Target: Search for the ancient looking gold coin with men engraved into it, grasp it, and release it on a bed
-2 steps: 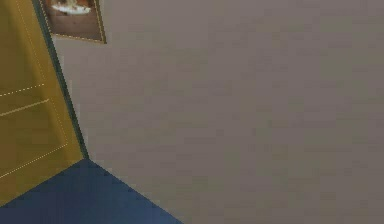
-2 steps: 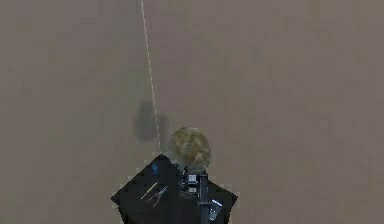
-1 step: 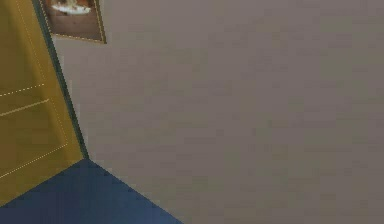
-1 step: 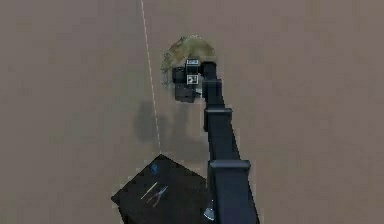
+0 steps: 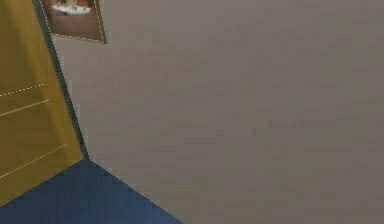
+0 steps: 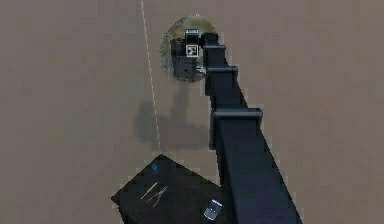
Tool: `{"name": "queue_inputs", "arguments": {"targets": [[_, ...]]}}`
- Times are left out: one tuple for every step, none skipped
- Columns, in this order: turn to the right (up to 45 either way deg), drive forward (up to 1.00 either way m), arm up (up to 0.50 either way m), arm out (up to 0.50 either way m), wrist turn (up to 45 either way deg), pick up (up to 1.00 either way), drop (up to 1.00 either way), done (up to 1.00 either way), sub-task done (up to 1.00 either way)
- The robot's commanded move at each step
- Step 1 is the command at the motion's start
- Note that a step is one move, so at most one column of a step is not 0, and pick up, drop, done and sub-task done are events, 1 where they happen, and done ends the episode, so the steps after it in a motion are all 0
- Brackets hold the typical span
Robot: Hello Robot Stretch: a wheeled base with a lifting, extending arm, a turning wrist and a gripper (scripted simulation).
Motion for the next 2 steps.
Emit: {"name": "queue_inputs", "arguments": {"targets": [[0.0,0.0,0.0,0.0,-45.0,0.0,0.0,0.0,0.0],[0.0,0.0,0.0,0.0,-45.0,0.0,0.0,0.0,0.0]]}}
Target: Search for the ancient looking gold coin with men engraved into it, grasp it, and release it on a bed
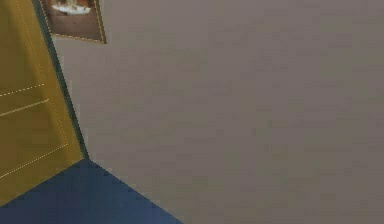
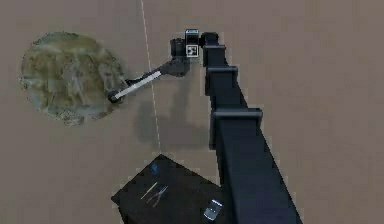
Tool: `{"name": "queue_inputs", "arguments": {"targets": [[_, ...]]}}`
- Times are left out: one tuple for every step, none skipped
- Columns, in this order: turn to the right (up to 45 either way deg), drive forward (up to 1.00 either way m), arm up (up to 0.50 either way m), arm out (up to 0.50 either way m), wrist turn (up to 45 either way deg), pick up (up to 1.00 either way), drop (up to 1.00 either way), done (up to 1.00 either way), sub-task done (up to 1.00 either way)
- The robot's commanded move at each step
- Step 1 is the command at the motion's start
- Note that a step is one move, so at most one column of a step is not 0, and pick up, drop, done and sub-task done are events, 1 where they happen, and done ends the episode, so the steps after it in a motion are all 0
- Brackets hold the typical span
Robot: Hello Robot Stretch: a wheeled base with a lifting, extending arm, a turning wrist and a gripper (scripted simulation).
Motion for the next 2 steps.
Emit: {"name": "queue_inputs", "arguments": {"targets": [[0.0,0.0,0.0,0.0,-45.0,0.0,0.0,0.0,0.0],[0.0,0.0,0.0,0.0,-9.0,0.0,0.0,0.0,0.0]]}}
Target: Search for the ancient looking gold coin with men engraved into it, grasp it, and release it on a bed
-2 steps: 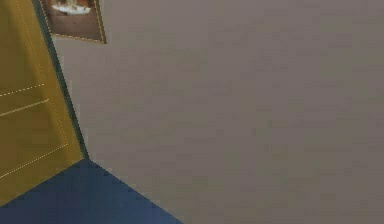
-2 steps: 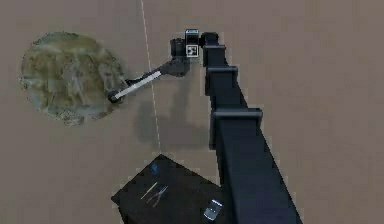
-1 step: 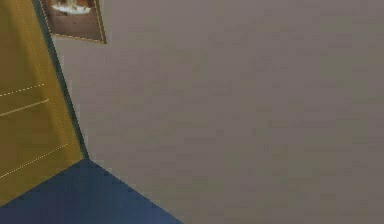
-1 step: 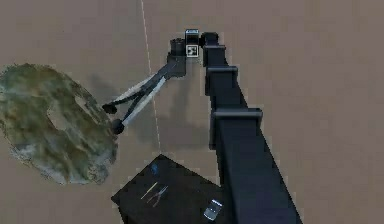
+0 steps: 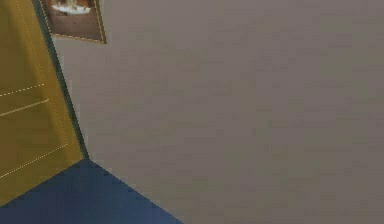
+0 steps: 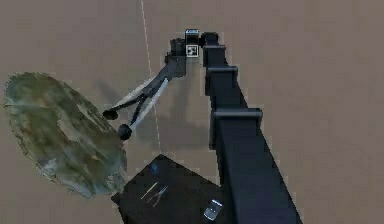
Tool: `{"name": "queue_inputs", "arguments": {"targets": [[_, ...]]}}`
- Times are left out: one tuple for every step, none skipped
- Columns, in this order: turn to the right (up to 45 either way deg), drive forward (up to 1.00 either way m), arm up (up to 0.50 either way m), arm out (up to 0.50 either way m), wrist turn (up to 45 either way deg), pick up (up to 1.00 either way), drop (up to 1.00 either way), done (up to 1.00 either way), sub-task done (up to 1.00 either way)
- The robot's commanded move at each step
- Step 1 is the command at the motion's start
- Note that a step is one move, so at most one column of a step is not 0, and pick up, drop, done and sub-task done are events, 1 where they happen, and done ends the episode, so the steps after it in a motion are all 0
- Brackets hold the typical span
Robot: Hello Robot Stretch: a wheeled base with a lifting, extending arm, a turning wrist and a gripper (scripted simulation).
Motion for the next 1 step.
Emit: {"name": "queue_inputs", "arguments": {"targets": [[0.0,0.0,0.0,-0.44,0.0,0.0,0.0,0.0,0.0]]}}
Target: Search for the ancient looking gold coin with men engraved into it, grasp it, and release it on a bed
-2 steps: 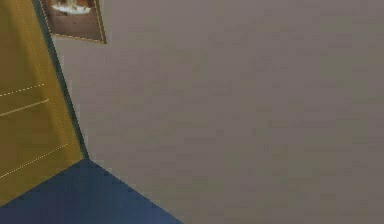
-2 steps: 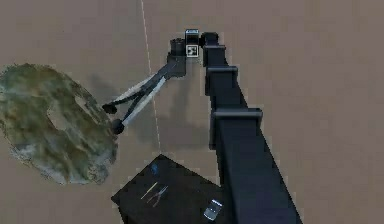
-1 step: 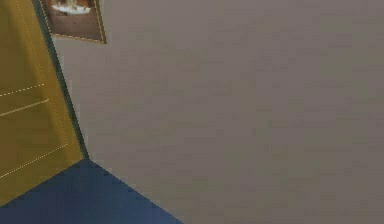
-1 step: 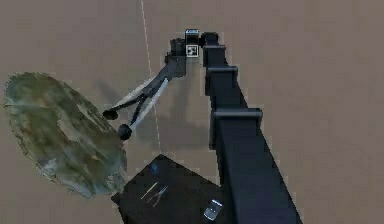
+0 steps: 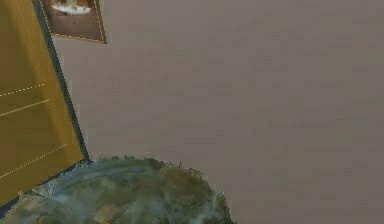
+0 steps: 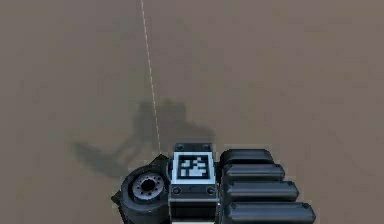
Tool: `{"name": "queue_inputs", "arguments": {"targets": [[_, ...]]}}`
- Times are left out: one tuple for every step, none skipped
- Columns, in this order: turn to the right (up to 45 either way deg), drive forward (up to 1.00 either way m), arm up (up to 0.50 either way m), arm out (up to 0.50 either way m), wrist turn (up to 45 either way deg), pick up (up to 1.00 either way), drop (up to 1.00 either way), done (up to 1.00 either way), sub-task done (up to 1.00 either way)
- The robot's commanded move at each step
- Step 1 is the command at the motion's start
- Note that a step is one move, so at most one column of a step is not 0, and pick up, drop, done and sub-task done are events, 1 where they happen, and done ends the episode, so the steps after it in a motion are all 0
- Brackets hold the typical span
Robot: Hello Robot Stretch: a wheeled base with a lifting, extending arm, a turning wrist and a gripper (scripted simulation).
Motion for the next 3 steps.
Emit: {"name": "queue_inputs", "arguments": {"targets": [[-45.0,0.0,0.0,0.0,0.0,0.0,0.0,0.0,0.0],[-39.0,0.0,0.0,0.0,0.0,0.0,0.0,0.0,0.0],[0.0,1.0,0.0,0.0,0.0,0.0,0.0,0.0,0.0]]}}
